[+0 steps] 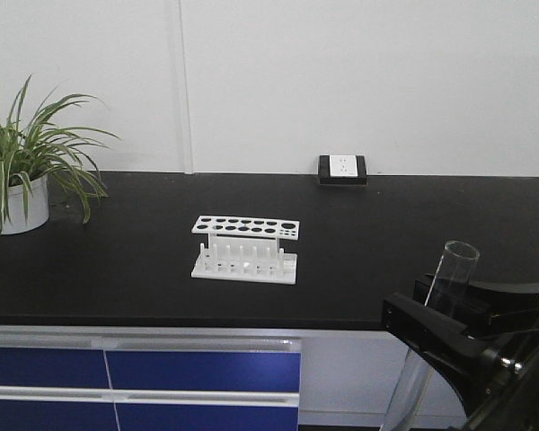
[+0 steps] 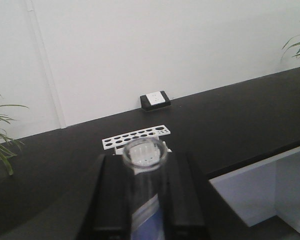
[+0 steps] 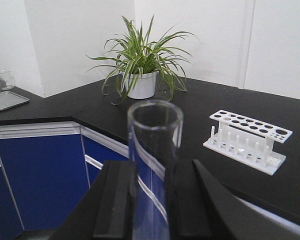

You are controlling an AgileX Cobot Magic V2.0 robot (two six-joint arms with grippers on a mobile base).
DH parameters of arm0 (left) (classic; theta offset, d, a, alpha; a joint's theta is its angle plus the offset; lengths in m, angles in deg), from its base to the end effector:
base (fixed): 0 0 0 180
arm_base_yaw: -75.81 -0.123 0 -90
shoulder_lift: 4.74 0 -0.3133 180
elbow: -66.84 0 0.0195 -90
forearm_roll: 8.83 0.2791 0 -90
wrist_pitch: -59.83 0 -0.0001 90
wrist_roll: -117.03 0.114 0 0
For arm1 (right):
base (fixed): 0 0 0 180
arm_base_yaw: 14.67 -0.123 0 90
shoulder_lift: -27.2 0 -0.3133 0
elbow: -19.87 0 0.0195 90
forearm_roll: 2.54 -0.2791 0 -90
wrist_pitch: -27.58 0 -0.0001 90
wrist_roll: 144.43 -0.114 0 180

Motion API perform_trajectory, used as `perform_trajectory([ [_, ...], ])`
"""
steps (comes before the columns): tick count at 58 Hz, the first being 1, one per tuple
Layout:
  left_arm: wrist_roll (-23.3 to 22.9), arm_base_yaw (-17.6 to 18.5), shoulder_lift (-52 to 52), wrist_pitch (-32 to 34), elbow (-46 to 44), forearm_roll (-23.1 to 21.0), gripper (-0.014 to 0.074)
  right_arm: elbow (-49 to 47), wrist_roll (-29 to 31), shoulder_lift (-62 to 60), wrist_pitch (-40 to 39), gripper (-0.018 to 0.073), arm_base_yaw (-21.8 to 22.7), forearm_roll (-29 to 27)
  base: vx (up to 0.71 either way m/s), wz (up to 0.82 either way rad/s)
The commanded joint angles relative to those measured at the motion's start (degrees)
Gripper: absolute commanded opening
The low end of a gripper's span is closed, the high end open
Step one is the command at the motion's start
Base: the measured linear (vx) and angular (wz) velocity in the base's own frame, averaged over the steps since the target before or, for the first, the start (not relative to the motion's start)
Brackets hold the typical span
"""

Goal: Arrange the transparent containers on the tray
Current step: 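Back the base away from the rack and turn toward the sink counter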

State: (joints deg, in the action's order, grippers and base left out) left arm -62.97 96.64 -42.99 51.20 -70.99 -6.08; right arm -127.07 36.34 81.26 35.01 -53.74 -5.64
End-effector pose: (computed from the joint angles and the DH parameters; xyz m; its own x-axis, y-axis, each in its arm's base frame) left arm 0.1311 -0.0490 0.3844 0.0322 0.0385 -0.9987 0.3477 0.9364 0.0473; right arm 0.1606 0.1314 0.4010 -0.0869 -0.0188 -0.9960 -0.6327 0.7733 0.0406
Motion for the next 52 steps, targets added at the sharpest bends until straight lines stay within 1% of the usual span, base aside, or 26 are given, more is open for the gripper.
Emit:
perform_trajectory([
  [1,-0.35,0.34,0.03,4.7,-1.66,-0.32,0.0083,-1.7,0.33,-0.52,-5.26,0.0062,0.18,0.29,-0.29,-0.03],
  [36,-0.35,0.34,0.03,4.7,-1.66,-0.32,0.0083,-1.7,0.33,-0.52,-5.26,0.0062,0.18,0.29,-0.25,-0.01],
  [52,-0.35,0.34,0.03,4.7,-1.66,-0.32,0.0083,-1.7,0.33,-0.52,-5.26,0.0062,0.18,0.29,-0.16,0.14],
])
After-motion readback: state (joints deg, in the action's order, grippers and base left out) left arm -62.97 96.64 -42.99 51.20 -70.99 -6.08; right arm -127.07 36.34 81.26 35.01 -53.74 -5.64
